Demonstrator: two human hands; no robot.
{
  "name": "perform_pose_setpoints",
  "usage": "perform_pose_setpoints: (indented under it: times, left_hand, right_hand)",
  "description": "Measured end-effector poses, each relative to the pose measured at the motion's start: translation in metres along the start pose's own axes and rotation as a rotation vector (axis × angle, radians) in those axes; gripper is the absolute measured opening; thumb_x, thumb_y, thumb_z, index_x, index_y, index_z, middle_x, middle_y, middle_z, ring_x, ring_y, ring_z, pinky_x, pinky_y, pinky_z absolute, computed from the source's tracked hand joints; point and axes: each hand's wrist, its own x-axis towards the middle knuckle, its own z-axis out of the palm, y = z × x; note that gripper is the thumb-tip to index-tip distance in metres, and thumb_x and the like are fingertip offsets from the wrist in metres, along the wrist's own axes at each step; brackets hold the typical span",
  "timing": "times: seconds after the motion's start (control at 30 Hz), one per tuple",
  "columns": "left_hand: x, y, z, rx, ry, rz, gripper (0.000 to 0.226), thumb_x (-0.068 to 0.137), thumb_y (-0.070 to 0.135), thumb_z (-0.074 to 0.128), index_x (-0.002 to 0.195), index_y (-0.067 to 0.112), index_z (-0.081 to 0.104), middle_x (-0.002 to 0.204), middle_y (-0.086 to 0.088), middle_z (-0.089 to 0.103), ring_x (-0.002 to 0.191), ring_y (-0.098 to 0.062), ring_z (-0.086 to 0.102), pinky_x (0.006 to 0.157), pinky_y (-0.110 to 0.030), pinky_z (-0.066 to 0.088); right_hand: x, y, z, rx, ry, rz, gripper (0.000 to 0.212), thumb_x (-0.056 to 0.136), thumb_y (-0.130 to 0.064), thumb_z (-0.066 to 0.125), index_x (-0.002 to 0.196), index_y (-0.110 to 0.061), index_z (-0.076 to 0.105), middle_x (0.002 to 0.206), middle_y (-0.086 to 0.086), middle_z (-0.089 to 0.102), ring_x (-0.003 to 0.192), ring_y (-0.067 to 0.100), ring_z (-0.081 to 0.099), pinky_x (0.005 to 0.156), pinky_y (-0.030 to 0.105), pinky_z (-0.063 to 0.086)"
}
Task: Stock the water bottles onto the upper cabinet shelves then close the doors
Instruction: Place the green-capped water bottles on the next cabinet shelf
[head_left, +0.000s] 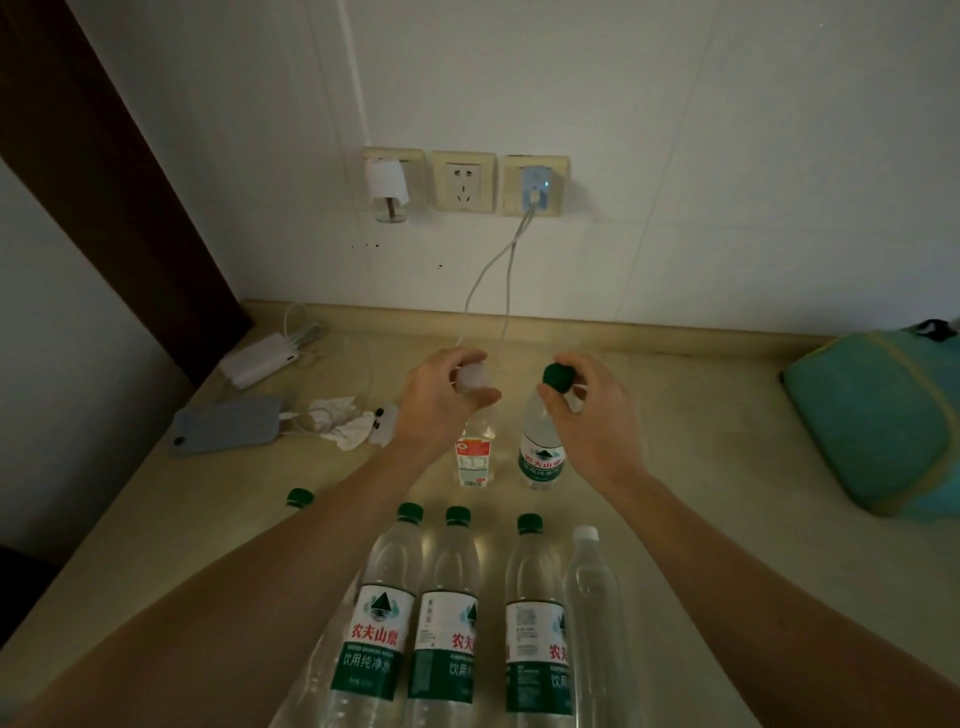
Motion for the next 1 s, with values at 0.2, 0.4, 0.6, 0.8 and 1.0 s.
perform_pose_setpoints:
  times: [0.2, 0.4, 0.6, 0.8, 1.0]
  left_hand:
    - [-0.008, -0.007, -0.003, -0.021, -0.04, 0.008, 0.061, 0.075, 0.028, 0.086, 0.13, 0.018, 0.059, 0.119, 0.007, 0.062, 0.104, -0.008, 0.06, 0.087, -0.018, 0.05]
    - [-0.021, -0.032, 0.005, -0.064, -0.176, -0.144, 0.087, 0.068, 0.027, 0.092, 0.141, 0.025, 0.045, 0.132, 0.008, 0.058, 0.123, -0.013, 0.055, 0.107, -0.039, 0.045]
    - [-0.026, -0.061, 0.02, -0.134, -0.215, -0.246, 0.085, 0.069, 0.021, 0.092, 0.14, 0.024, 0.046, 0.13, 0.008, 0.061, 0.119, -0.011, 0.059, 0.105, -0.042, 0.049]
    - [-0.017, -0.06, 0.019, -0.15, -0.181, -0.245, 0.081, 0.067, 0.015, 0.092, 0.137, 0.021, 0.051, 0.126, 0.005, 0.064, 0.111, -0.01, 0.063, 0.094, -0.028, 0.051]
    - [-0.003, -0.003, 0.001, -0.202, -0.111, -0.081, 0.079, 0.065, 0.014, 0.092, 0.133, 0.02, 0.053, 0.119, 0.007, 0.066, 0.096, 0.004, 0.064, 0.077, -0.012, 0.053]
  right_hand:
    - [-0.015, 0.032, 0.019, 0.066, -0.061, 0.135, 0.072, 0.084, -0.046, 0.074, 0.144, -0.031, 0.037, 0.141, -0.007, 0.045, 0.121, 0.01, 0.048, 0.098, 0.03, 0.043]
    - [-0.025, 0.063, 0.041, 0.175, -0.152, 0.266, 0.085, 0.07, -0.039, 0.087, 0.139, -0.035, 0.036, 0.131, -0.011, 0.054, 0.114, 0.011, 0.056, 0.094, 0.031, 0.049]
    - [-0.026, 0.083, 0.052, 0.224, -0.172, 0.346, 0.069, 0.071, -0.027, 0.089, 0.122, -0.037, 0.043, 0.101, -0.029, 0.057, 0.093, -0.003, 0.059, 0.068, 0.009, 0.044]
    - [-0.029, 0.079, 0.052, 0.281, -0.107, 0.364, 0.065, 0.069, -0.026, 0.09, 0.117, -0.037, 0.048, 0.103, -0.027, 0.06, 0.095, -0.008, 0.058, 0.07, 0.01, 0.045]
    - [-0.02, 0.031, 0.009, 0.38, 0.043, 0.286, 0.067, 0.069, -0.021, 0.09, 0.122, -0.034, 0.052, 0.111, -0.02, 0.064, 0.097, -0.011, 0.062, 0.067, 0.008, 0.051]
